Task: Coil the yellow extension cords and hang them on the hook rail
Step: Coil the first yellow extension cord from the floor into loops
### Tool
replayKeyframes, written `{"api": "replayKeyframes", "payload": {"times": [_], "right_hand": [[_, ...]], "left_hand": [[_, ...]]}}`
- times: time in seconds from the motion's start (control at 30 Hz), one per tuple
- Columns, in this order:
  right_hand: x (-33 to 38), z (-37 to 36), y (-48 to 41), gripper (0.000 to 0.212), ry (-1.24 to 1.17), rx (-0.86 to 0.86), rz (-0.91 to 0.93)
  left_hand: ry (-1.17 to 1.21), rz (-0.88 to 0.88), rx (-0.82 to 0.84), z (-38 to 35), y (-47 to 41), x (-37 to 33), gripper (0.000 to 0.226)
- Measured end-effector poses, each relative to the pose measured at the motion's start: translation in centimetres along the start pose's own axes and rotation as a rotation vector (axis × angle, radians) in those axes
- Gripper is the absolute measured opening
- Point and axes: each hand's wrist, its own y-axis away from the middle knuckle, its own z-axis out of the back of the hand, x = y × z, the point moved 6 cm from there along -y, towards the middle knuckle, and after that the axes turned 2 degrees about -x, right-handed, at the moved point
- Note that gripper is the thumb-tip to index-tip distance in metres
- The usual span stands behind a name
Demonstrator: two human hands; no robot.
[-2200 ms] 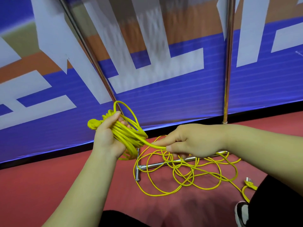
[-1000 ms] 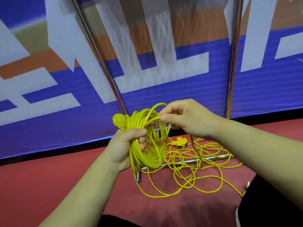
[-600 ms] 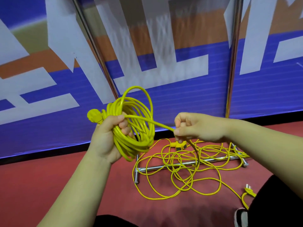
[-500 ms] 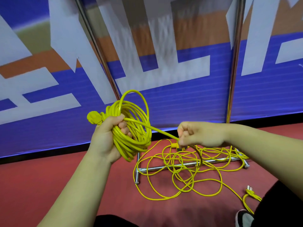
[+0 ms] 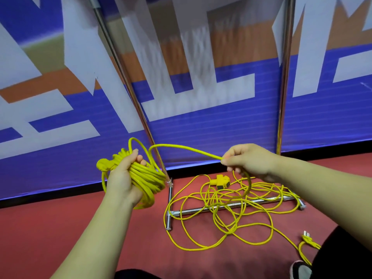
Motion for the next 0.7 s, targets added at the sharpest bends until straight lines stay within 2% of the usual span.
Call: {"api": "replayKeyframes", "payload": {"times": [0.13, 0.2, 0.27, 0.3, 0.5, 0.6, 0.7], "right_hand": [[0.1, 1.8, -0.1, 0.012, -0.147, -0.281, -0.076], [-0.3, 2.4, -0.2, 0.019, -0.188, -0.371, -0.168], [-0.6, 2.5, -0.2, 0.021, -0.225, -0.428, -0.25], [-0.6, 2.5, -0.3, 0.019, -0.25, -0.444, -0.271], [1.1, 2.0, -0.9, 0.015, -0.429, -0.471, -0.274], [3.0, 1.6, -0.9, 0.013, -0.499, -0.461, -0.195], [5.1, 0.4, -0.6, 0.012, -0.409, -0.36, -0.091]], "left_hand": [[0.006, -0.042, -0.07, 1.4, -0.5, -0.7, 0.013], [0.04, -0.04, -0.034, 1.0, -0.1, -1.0, 0.016], [0.034, -0.041, 0.046, 0.3, 0.4, -1.1, 0.007], [0.016, -0.033, 0.105, -0.3, 0.9, -1.1, 0.004], [-0.125, 0.077, 0.397, -3.6, 3.4, 1.1, 0.019], [-0.256, 0.112, 0.516, -4.7, 4.4, 2.7, 0.057], [-0.37, 0.138, 0.564, -5.2, 5.0, 4.3, 0.066]]}}
